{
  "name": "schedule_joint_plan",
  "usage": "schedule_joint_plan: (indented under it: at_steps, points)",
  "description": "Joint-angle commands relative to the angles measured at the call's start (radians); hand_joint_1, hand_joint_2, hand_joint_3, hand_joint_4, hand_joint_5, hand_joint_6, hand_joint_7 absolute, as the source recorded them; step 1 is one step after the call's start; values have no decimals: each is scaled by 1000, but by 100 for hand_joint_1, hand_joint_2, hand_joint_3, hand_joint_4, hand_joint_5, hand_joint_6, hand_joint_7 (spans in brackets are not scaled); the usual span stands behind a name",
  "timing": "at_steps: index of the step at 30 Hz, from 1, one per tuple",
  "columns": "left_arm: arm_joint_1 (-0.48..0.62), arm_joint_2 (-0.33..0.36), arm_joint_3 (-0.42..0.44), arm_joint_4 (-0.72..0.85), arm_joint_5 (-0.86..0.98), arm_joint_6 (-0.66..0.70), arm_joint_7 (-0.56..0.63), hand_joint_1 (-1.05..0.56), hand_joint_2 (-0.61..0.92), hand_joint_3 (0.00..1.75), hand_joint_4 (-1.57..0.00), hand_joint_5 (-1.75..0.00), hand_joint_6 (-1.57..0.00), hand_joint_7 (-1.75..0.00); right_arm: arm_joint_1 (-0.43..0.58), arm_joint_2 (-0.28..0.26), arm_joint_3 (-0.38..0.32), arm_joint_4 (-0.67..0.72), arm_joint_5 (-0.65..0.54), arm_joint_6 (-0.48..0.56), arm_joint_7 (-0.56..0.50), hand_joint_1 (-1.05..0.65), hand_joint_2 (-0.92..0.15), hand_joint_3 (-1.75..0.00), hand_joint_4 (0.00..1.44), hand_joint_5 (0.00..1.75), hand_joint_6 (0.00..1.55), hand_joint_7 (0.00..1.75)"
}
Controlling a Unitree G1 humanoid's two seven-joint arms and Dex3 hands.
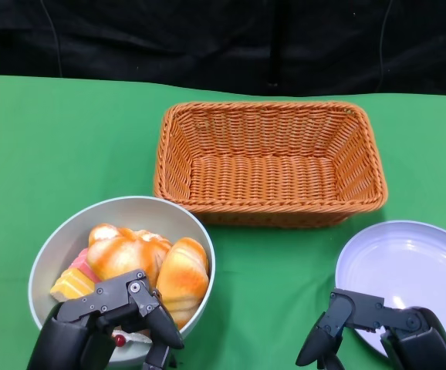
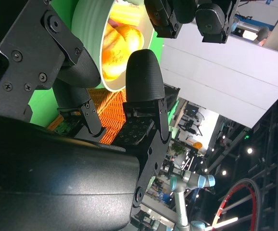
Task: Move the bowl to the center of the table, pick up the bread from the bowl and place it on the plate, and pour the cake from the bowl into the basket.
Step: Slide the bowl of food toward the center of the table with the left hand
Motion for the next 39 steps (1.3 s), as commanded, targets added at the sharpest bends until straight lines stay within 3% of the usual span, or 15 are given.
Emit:
schedule_joint_plan:
  at_steps: [1,24,27,29,32,35,37,39]
  points:
    - [6,9,8,-2,-9,-4,3,-13,47,123,-87,-165,-85,-135,4,-2,-5,3,16,-11,-3,11,-11,-171,89,157,88,127]
    - [-8,5,24,10,-14,-28,7,-11,45,127,-88,-164,-85,-135,-2,0,-5,9,19,-13,-2,12,-14,-168,89,157,88,126]
    - [-23,2,38,28,10,-69,12,-11,53,113,-85,-141,-84,-119,-1,-2,-7,12,17,-18,-3,13,-13,-169,89,158,88,127]
    - [-34,2,50,42,30,-94,17,-14,57,99,-82,-107,-86,-86,0,-4,-7,12,18,-17,-2,12,-13,-169,89,158,88,127]
    - [-48,9,68,48,42,-105,19,-19,55,94,-76,-88,-84,-58,2,-2,-5,9,19,-12,-1,11,-14,-168,89,158,88,127]
    - [-65,22,97,54,41,-113,15,-27,56,87,-68,-88,-80,-46,2,-4,-9,7,14,-16,-2,11,-14,-168,89,159,88,127]
    - [-82,40,124,75,52,-142,11,-32,70,62,-62,-88,-78,-35,2,-5,-9,8,12,-16,-2,11,-13,-168,90,159,88,127]
    - [-99,60,160,91,85,-166,20,-38,86,31,-63,-75,-77,-18,2,-5,-9,9,8,-15,-2,11,-13,-169,90,159,88,127]
